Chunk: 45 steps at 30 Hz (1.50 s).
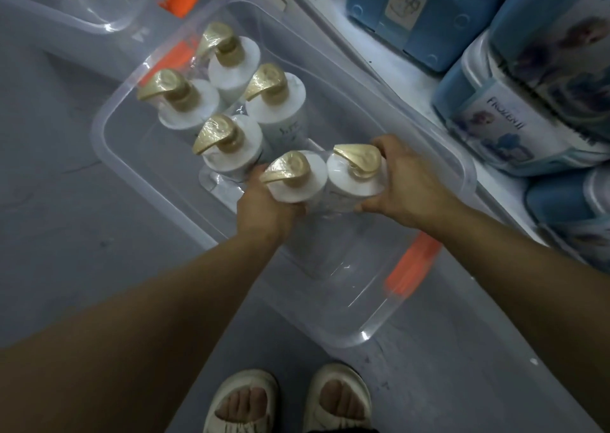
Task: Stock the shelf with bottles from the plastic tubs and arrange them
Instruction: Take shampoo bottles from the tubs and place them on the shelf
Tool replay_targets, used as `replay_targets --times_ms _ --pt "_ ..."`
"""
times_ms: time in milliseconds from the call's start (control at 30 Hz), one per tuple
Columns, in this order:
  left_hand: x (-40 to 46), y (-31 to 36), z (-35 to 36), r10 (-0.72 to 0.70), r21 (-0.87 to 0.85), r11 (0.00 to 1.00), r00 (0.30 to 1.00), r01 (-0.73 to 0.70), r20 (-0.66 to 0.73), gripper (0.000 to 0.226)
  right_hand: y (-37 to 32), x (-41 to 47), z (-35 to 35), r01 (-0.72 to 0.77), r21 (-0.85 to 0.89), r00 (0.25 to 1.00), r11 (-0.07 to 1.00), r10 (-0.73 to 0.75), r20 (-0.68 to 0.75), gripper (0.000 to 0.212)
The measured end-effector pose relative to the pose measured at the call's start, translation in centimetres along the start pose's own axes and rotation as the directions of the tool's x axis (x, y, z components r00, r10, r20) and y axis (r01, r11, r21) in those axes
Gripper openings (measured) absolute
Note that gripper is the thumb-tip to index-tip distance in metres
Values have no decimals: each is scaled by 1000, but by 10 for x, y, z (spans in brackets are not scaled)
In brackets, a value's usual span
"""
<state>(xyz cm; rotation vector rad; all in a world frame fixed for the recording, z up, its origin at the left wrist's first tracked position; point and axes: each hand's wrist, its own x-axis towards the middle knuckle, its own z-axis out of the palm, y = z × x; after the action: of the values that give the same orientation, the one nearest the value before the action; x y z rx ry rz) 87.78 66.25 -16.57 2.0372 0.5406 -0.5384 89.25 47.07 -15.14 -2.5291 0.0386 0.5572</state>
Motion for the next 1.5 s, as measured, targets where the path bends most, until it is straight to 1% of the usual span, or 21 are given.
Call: replay_targets --times_ms 67,133,233,367,500,567,733,833,867,933,1000,1067,1200,1233,1300,1333,1433,1500 --pt "4 -1 0 20 -42 999 1000 -19 17 77 0 4 5 16 29 999 999 -17 37 81" --pt "6 -3 -1 30 -92 995 999 -27 27 78 1 7 7 3 63 1000 998 -4 23 72" --pt "7 -2 -3 64 -121 991 997 -59 38 78 0 9 5 -51 181 999 982 52 -1 73" --pt "7 1 -11 78 -202 977 995 -63 67 69 -3 10 -5 -138 278 990 951 139 17 75" --pt "-7 11 -27 102 -268 961 988 -68 117 66 -13 -3 -25 -170 358 985 918 166 41 63" --pt "-19 23 -39 120 -300 951 981 -71 150 63 -22 -13 -38 -170 379 985 910 164 48 62" --pt "-52 69 -75 202 -333 933 965 -138 166 42 -64 -45 -78 -158 436 983 886 184 -18 59" --pt "-72 103 -98 237 -346 921 962 -178 135 19 -95 -67 -107 -148 495 975 856 210 -71 56" --pt "-79 115 -106 246 -349 918 961 -190 124 21 -105 -74 -118 -142 515 972 846 218 -91 53" --pt "-93 141 -123 253 -349 915 961 -201 109 39 -128 -89 -142 -129 539 962 832 237 -135 46" --pt "-108 167 -141 283 -345 909 955 -235 94 41 -150 -103 -168 -121 542 953 832 250 -172 42" --pt "-124 193 -162 315 -342 901 944 -265 96 35 -173 -118 -195 -100 536 946 838 247 -209 42" --pt "-165 246 -204 373 -360 876 924 -321 83 10 -218 -147 -253 -41 532 932 846 224 -284 41" --pt "-176 259 -214 377 -371 870 923 -326 74 8 -230 -156 -266 -32 533 930 845 221 -295 39" --pt "-196 283 -233 395 -380 858 917 -346 57 9 -251 -172 -293 -5 529 919 849 212 -332 39" --pt "-205 296 -243 403 -374 856 914 -356 53 15 -262 -179 -306 5 521 913 853 208 -349 39" --pt "-231 330 -270 418 -350 855 908 -382 29 58 -293 -204 -343 17 515 897 857 215 -387 45" --pt "-247 352 -288 424 -322 860 906 -395 21 74 -314 -220 -368 39 506 885 861 206 -418 46"
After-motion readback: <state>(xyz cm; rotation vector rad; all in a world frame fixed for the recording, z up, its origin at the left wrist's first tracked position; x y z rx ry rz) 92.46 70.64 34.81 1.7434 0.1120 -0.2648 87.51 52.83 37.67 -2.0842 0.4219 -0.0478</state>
